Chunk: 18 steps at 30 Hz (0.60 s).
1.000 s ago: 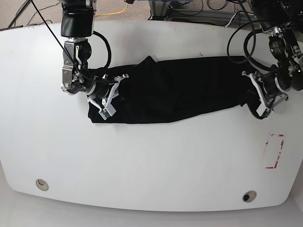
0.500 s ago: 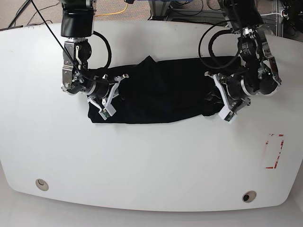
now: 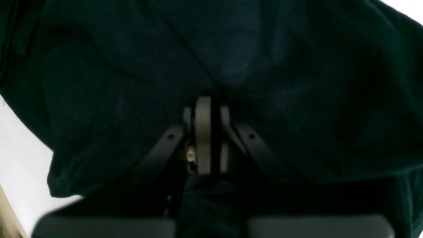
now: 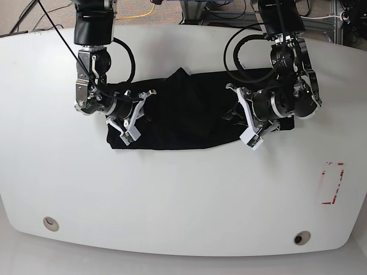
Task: Layout the t-shirt on the table in an organized manner, then fold the t-shirt properly
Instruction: 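Release the strip end and move the left gripper toward the strip's middle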
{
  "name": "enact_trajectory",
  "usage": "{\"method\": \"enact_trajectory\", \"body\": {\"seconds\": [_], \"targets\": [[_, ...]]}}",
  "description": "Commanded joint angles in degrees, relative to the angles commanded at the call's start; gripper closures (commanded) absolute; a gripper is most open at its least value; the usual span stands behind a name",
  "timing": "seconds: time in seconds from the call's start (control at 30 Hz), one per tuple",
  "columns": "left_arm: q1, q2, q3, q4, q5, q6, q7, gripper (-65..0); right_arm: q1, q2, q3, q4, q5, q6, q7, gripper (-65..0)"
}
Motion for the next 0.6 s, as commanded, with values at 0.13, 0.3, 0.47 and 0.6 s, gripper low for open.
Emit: {"method": "enact_trajectory", "body": {"seconds": [0.13, 0.3, 0.47, 0.6], "targets": [[-1.14, -2.11, -0.79, 0.18, -0.18, 0.00, 0.04, -19.9, 0.00, 0.00, 0.00, 0.00, 0.00, 0.00, 0.00, -3.3], [-1.49, -4.13, -4.22, 0.09, -0.18, 0.00, 0.04, -31.8, 0.09, -1.14, -0.09, 0.00, -0.09, 0.00, 0.00, -3.3], [-1.49, -5.98, -4.48, 0.09, 0.00, 0.00, 0.04, -37.6, 0.00, -1.23, -0.09, 0.00, -0.09, 0.00, -0.09, -3.3], [-1.14, -6.24, -4.48, -0.09, 0.09, 0.00, 0.04, -37.8, -0.09, -1.41, -0.09, 0.00, -0.09, 0.00, -0.09, -3.3]]}}
